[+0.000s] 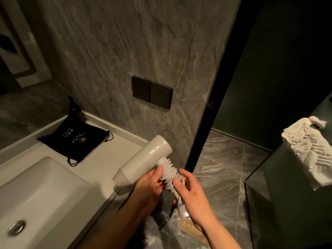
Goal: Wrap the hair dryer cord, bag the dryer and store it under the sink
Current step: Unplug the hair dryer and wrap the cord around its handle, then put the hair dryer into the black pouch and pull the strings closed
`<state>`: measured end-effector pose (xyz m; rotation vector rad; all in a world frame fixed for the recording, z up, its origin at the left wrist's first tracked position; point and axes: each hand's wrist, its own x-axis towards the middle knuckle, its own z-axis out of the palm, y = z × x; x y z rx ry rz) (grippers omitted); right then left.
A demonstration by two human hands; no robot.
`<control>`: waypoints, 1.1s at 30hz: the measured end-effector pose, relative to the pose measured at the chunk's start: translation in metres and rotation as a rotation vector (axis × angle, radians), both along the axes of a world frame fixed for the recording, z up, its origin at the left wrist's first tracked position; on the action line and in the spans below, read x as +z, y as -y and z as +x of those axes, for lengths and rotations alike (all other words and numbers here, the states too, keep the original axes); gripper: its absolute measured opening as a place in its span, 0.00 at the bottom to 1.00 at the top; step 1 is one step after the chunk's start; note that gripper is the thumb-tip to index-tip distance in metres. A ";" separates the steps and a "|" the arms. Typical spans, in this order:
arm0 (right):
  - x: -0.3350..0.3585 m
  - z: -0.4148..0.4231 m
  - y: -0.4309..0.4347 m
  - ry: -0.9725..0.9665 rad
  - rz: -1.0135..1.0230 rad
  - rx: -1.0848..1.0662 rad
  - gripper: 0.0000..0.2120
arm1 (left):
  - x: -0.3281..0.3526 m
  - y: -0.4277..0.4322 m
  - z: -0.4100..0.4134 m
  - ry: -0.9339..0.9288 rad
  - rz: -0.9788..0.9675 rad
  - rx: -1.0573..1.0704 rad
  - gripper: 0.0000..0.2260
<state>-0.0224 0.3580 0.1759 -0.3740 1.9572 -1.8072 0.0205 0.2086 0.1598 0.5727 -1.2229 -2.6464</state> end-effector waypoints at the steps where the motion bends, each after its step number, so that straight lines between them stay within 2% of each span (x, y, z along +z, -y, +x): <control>1: 0.000 -0.004 0.001 0.024 -0.017 0.064 0.17 | -0.003 0.004 0.001 0.024 0.006 -0.006 0.19; 5: -0.009 -0.009 0.021 0.070 -0.037 0.184 0.15 | -0.022 0.023 0.006 0.096 0.059 0.018 0.18; 7: -0.016 -0.009 0.038 0.122 -0.017 0.143 0.12 | -0.033 0.036 0.003 0.145 0.073 0.026 0.20; 10: -0.024 -0.014 0.069 0.208 0.035 0.050 0.08 | -0.047 0.060 -0.007 0.125 0.022 -0.010 0.19; 15: -0.038 -0.033 0.125 0.344 0.014 -0.073 0.10 | -0.060 0.111 -0.034 0.156 0.003 -0.042 0.19; 19: -0.049 -0.047 0.175 0.471 -0.007 -0.142 0.10 | -0.067 0.168 -0.043 0.127 -0.129 -0.093 0.16; 21: -0.054 -0.054 0.197 0.549 -0.031 -0.203 0.09 | -0.069 0.209 -0.035 0.173 -0.247 -0.157 0.10; 23: -0.058 -0.061 0.213 0.595 -0.039 -0.271 0.08 | -0.073 0.258 -0.026 0.268 -0.411 -0.193 0.10; 26: -0.069 -0.071 0.225 0.635 -0.015 -0.338 0.13 | -0.079 0.333 -0.027 0.423 -0.610 -0.072 0.05; 28: -0.080 -0.076 0.230 0.640 0.014 -0.372 0.18 | -0.087 0.374 -0.040 0.572 -0.986 0.029 0.04; 30: -0.088 -0.077 0.235 0.631 0.044 -0.401 0.20 | -0.100 0.405 -0.056 0.673 -1.313 0.059 0.13; 33: -0.095 -0.074 0.242 0.594 0.079 -0.435 0.17 | -0.123 0.432 -0.070 0.794 -1.541 -0.101 0.25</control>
